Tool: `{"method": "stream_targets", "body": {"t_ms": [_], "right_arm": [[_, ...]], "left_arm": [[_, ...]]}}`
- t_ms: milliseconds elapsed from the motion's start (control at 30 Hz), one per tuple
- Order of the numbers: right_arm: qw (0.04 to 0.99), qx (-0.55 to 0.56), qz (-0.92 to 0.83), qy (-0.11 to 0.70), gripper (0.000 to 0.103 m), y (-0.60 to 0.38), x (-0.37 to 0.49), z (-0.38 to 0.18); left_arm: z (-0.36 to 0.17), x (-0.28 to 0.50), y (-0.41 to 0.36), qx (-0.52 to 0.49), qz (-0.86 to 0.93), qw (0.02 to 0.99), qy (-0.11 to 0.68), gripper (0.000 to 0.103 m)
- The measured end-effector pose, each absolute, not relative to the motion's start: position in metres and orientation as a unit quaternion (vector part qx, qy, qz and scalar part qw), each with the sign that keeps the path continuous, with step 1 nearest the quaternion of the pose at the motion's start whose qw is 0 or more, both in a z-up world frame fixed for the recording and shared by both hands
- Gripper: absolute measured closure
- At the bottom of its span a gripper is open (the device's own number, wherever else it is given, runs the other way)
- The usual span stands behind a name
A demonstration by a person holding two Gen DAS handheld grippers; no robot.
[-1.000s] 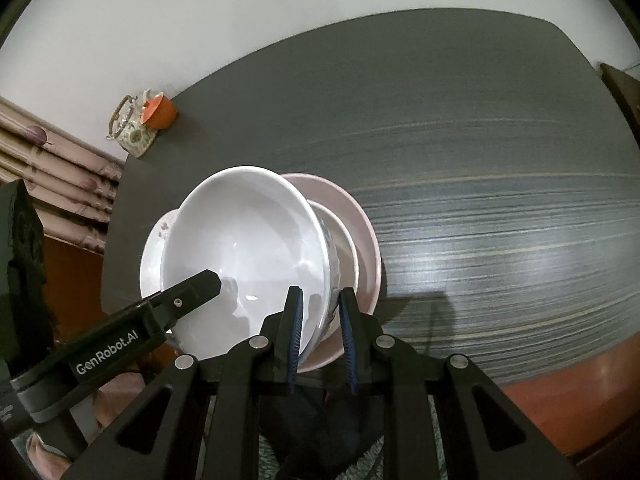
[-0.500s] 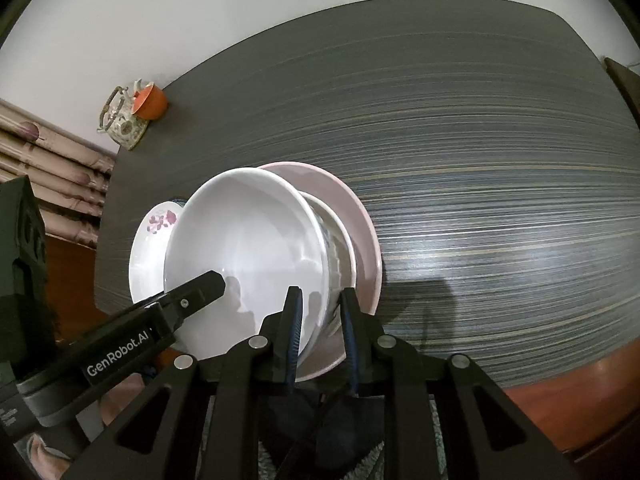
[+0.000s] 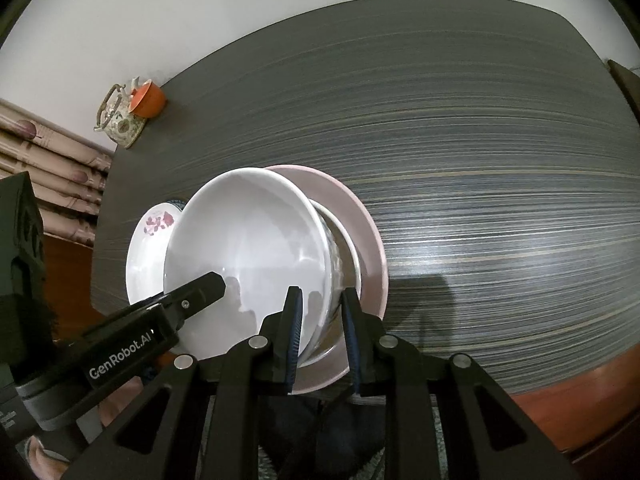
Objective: Organize plates and bowls
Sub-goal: 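Lower the small bowl inside the white bowl and open both tools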
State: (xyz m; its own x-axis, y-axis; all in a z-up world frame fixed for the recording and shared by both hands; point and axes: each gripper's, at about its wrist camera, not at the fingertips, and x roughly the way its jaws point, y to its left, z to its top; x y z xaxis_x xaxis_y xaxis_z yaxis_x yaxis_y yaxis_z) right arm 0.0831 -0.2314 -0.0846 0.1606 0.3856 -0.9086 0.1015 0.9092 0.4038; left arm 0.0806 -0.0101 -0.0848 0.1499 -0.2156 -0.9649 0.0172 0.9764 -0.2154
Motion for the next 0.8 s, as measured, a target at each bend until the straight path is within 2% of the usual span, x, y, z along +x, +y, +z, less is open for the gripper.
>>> {"method": "stream_targets", "body": {"t_ms": [333,567,633,700,800], "right_arm": [[0.737,0.190,0.094,0.642,0.081,-0.234,0.082,-0.085],[0.738,0.195,0.098,0.638,0.081,-0.238,0.080,-0.084],[0.739,0.200,0.099,0.636,0.078,-0.240,0.080,-0.083],[0.742,0.201,0.098,0.632,0.067,-0.243,0.079,-0.080],[0.744,0.204,0.096,0.628,0.063,-0.249,0.077,-0.075]], "left_arm": [[-0.084,0.081,-0.012,-0.055,-0.076,0.757,0.646,0.089],[-0.082,0.080,-0.002,-0.078,-0.087,0.757,0.642,0.087],[-0.080,0.079,0.005,-0.092,-0.097,0.759,0.637,0.082],[-0.078,0.079,0.011,-0.103,-0.107,0.758,0.635,0.079],[-0.074,0.076,0.025,-0.123,-0.118,0.758,0.629,0.075]]}}
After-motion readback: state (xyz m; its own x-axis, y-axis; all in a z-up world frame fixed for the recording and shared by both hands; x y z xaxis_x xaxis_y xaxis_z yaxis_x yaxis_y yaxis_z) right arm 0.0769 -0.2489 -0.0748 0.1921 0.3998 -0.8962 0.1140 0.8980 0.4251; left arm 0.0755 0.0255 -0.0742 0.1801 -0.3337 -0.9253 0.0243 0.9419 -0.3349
